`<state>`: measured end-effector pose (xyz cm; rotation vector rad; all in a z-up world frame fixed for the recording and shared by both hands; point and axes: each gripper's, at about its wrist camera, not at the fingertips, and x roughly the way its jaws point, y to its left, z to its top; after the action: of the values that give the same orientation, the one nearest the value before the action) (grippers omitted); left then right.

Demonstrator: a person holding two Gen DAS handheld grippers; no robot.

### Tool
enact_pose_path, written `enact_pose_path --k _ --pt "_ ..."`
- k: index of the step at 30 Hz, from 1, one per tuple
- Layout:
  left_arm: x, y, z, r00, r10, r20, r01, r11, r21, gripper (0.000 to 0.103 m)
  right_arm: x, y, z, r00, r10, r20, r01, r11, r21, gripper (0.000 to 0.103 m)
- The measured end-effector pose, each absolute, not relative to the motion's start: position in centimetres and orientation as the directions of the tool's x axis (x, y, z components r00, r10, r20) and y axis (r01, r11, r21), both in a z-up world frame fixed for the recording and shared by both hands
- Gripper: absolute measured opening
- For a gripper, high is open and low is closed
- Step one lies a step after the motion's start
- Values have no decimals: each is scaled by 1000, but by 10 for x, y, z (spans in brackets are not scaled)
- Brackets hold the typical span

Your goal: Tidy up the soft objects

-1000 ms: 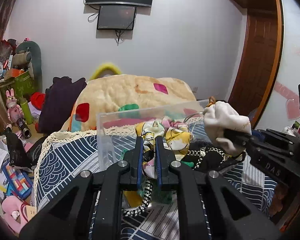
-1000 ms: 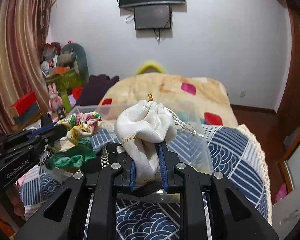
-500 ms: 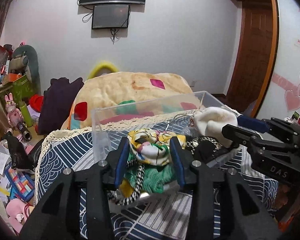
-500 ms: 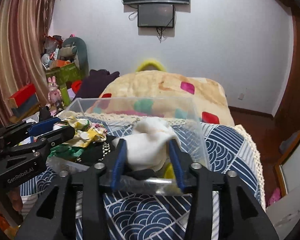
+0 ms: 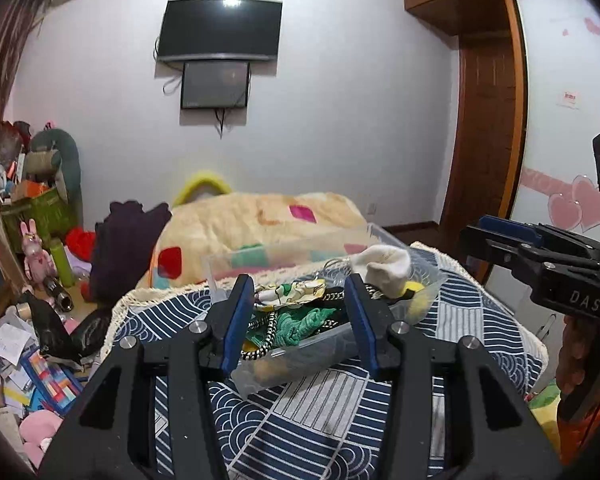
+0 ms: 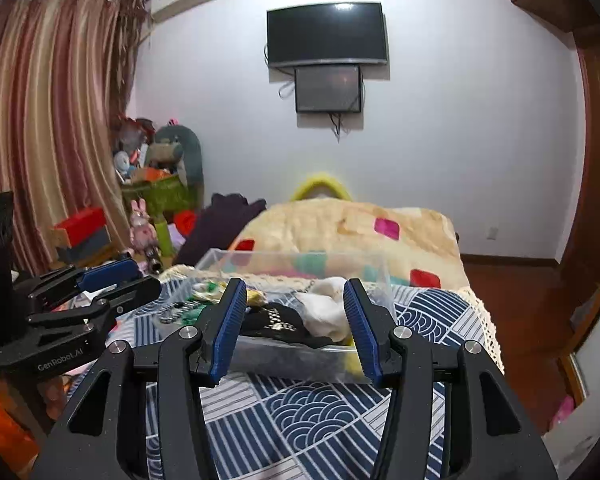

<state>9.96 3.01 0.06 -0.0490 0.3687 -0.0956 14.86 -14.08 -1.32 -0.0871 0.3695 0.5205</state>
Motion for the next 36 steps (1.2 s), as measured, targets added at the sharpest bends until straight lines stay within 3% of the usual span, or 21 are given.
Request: enact_pose_path --k 3,5,12,14,19,36 --pt "84 31 5 938 -109 -330 87 993 -82 51 137 -140 -11 801 489 -346 -519 855 5 56" --pt "74 30 6 944 -112 -310 89 992 -87 59 130 -140 -11 816 482 -318 -509 861 -1 74" --pt "49 22 6 960 -101 -262 88 994 -64 84 113 -140 -11 829 485 -278 -507 862 -9 91" --pt "44 20 6 964 -90 -250 76 995 -63 94 110 -141 -12 839 475 -264 -494 869 -7 103" --pt "37 20 4 969 -77 -236 66 996 -56 102 105 -142 -14 849 465 -250 -481 876 -5 103" --pt "35 23 -3 970 -62 -236 46 996 -72 103 98 -151 -30 855 451 -258 -464 886 13 103"
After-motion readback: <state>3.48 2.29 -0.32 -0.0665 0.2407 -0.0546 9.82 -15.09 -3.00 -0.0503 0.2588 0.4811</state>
